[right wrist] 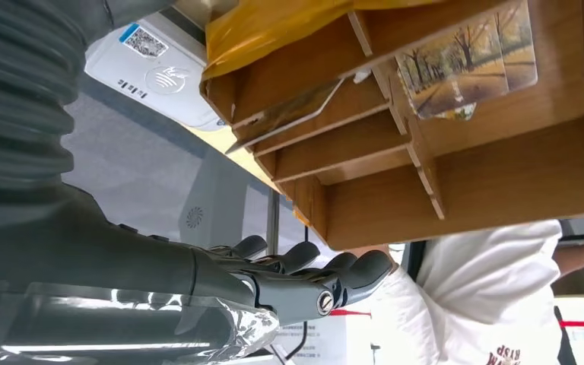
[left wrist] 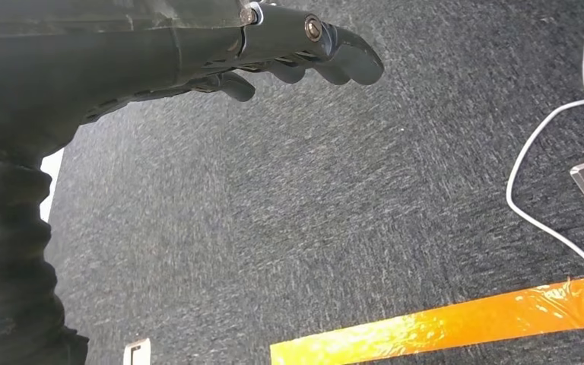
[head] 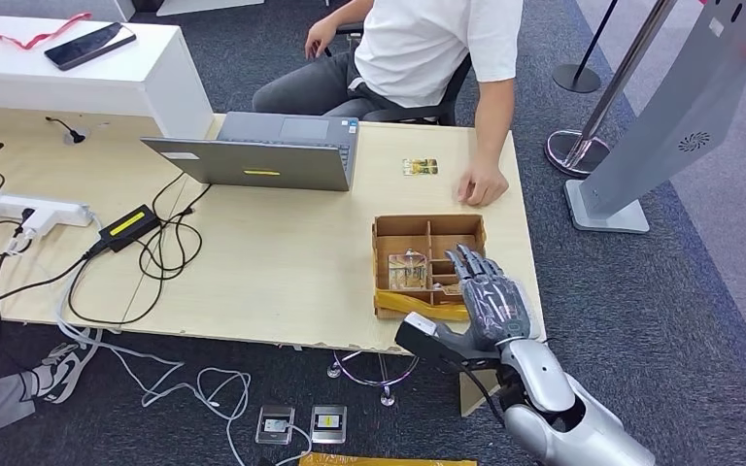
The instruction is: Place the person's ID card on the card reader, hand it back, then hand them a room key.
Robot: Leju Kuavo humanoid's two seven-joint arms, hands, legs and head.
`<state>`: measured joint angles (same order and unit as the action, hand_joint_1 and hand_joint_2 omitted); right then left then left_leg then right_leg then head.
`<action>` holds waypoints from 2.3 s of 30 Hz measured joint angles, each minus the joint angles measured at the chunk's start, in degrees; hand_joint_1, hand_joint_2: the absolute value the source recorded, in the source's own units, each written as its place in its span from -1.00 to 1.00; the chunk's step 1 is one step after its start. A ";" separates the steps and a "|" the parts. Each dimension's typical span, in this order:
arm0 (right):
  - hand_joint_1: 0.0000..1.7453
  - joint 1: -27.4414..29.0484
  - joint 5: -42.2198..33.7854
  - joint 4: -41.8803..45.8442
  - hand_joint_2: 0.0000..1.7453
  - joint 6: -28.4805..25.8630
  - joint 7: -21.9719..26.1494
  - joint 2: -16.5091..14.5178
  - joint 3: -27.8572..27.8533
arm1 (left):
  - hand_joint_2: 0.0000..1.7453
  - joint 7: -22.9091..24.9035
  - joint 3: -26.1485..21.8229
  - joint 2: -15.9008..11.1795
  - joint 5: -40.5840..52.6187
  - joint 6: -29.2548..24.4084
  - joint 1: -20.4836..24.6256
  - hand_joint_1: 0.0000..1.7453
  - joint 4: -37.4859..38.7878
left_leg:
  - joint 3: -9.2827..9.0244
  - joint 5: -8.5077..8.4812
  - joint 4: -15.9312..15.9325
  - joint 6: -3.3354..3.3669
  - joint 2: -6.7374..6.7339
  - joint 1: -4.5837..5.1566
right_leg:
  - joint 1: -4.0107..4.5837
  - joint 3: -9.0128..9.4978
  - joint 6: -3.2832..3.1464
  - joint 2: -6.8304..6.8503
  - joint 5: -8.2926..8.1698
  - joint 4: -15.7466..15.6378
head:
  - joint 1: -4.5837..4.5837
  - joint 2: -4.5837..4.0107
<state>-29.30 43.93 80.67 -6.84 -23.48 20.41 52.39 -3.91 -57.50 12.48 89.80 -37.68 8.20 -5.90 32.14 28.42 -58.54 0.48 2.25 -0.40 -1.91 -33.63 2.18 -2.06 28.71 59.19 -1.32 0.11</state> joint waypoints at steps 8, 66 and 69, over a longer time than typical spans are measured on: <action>-1.00 -0.77 1.20 -3.88 1.00 -1.06 1.14 -2.14 1.25 | 1.00 0.00 -0.94 0.09 0.01 -0.03 0.10 -1.00 0.24 | -0.01 0.00 0.00 0.00 0.00 0.00 | 0.00 0.00 0.00 0.00 0.00 0.00 | -0.01 0.00; -1.00 -0.78 9.36 -11.73 1.00 -6.51 0.01 -2.29 -1.73 | 1.00 -2.05 -1.89 0.09 0.03 -0.63 0.16 -1.00 0.44 | -0.06 0.00 0.00 0.00 -0.04 0.01 | 0.00 -0.01 0.00 -0.04 0.00 -0.01 | 0.01 0.00; -1.00 -0.78 9.30 -12.03 1.00 -6.51 0.01 -2.29 -1.79 | 0.00 -2.08 -1.89 0.09 0.03 -0.64 0.17 -1.00 0.44 | -0.06 0.00 0.00 0.00 -0.04 0.01 | 0.00 -0.01 0.00 -0.04 0.00 -0.01 | 0.00 -0.01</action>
<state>-30.08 53.23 68.64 -13.35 -23.47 18.12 50.60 -5.99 -59.39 12.57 89.83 -38.32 8.36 -5.46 32.09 28.42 -58.54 0.48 2.20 -0.39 -1.91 -33.63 2.18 -2.11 28.71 59.19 -1.32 0.11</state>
